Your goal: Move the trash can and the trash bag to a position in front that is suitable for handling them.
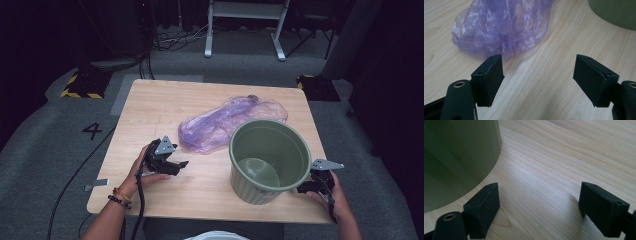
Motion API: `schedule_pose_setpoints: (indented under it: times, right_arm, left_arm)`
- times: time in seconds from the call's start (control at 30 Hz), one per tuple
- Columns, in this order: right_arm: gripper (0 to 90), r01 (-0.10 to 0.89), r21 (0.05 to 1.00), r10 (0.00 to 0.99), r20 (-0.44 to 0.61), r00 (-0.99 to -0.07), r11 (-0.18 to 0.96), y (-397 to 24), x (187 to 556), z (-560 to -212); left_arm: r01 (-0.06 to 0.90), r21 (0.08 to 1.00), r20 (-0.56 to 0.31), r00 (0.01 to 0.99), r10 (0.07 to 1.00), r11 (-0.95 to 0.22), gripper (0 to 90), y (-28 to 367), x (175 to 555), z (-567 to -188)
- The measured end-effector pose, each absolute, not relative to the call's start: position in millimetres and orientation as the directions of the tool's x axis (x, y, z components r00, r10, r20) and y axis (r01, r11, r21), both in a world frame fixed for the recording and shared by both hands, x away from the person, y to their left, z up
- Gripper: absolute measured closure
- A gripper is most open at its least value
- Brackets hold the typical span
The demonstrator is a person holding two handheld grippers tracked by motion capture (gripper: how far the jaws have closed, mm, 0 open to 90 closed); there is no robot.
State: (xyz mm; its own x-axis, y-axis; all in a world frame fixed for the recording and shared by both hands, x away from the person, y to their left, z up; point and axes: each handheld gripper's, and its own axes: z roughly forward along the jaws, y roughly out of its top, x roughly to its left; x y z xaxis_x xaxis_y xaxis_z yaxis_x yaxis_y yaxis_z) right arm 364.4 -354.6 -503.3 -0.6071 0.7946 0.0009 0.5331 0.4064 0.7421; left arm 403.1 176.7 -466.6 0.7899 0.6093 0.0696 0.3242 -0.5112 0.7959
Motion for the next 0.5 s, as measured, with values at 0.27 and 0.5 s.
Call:
schedule_pose_setpoints:
  times: [0.27,0.5]
  right_arm:
    - [16.8,0.533,0.741,0.794,0.000,-0.608,0.408,-354.6,364.5,-503.3]
    - [16.8,0.533,0.742,0.794,0.000,-0.608,0.407,-354.6,364.6,-503.3]
  left_arm:
    - [0.312,0.823,0.056,0.787,0.615,-0.474,22.4,162.4,422.4,-456.8]
    - [0.330,0.837,0.026,0.773,0.634,-0.437,22.6,148.7,442.6,-459.9]
